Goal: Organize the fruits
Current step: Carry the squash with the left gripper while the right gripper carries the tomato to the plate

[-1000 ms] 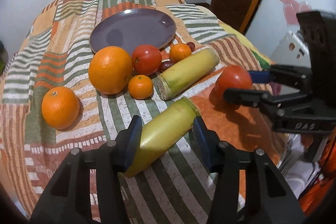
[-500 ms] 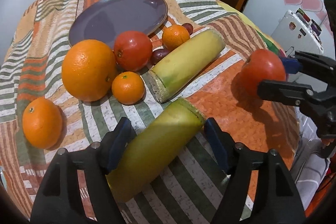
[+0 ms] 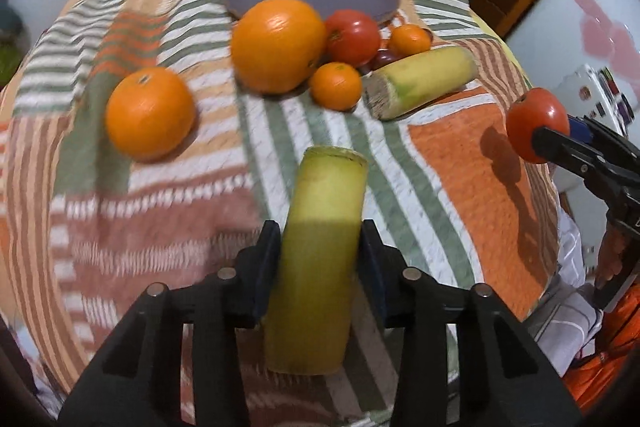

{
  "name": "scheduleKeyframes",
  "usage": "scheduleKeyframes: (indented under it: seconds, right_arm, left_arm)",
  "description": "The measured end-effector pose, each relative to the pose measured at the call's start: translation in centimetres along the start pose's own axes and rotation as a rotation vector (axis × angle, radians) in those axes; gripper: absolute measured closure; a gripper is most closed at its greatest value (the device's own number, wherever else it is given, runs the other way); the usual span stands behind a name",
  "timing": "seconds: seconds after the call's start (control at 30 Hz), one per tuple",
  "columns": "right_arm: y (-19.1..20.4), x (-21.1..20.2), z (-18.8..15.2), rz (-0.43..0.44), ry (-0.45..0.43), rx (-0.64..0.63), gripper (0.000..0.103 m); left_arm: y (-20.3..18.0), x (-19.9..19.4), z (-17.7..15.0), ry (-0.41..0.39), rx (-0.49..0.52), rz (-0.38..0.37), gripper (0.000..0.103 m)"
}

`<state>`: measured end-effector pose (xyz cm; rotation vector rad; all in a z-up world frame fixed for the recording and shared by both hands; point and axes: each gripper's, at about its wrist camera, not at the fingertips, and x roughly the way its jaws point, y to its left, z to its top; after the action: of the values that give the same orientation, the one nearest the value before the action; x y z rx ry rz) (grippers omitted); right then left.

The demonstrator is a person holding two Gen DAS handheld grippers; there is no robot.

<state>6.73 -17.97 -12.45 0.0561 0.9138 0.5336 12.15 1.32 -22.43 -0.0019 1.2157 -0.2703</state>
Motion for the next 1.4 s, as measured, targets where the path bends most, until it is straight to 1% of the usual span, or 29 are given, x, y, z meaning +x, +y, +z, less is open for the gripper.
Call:
scheduleKeyframes:
  seconds: [0.17, 0.27, 0.4, 0.47, 0.57, 0.67, 0.9, 1.13, 1.4]
  right_arm:
    - [0.1, 0.0, 0.0, -0.004, -0.003, -0.007, 0.056]
    - [0.2, 0.0, 0.1, -0.01, -0.002, -0.009, 0.056]
    - [0.2, 0.0, 0.2, -0.02, -0.003, -0.013, 0.056]
    - [0.2, -0.1, 0.4, -0.033, -0.007, -0.021, 0.056]
    - [0.2, -0.2, 1.0, -0.043, -0.017, -0.03, 0.056]
    - [0.1, -0.3, 1.9, -0.052, -0.036, -0.043, 0.056]
    - [0.2, -0.9, 4.5, -0.061, -0.102, -0.073, 0.056]
    - [0.0, -1.1, 7.2, -0.079, -0.154, -0.097, 0.056]
    - [-0.5, -0.3, 10.0, -0.099, -0.197, -0.113, 0.056]
  left_arm:
    - [-0.7, -0.2, -0.9, -0.013, 0.029, 0.042, 0.063]
    - [-0.7, 0.3, -0.5, -0.011, 0.017, 0.03, 0.063]
    - [-0.7, 0.4, -0.3, -0.032, -0.002, 0.017, 0.064]
    - [-1.1, -0.1, -0.4, -0.055, 0.008, 0.007, 0.066]
    - [-2.1, -1.4, -0.6, -0.101, 0.041, 0.024, 0.066]
    - [-2.0, -2.8, -0.1, -0.138, 0.03, 0.014, 0.066]
    - [-1.5, -5.6, 2.8, -0.235, 0.005, 0.011, 0.066]
    - [-0.4, -7.5, 6.1, -0.321, -0.021, 0.031, 0.066]
    - [1.1, -7.9, 9.8, -0.377, -0.048, 0.06, 0.066]
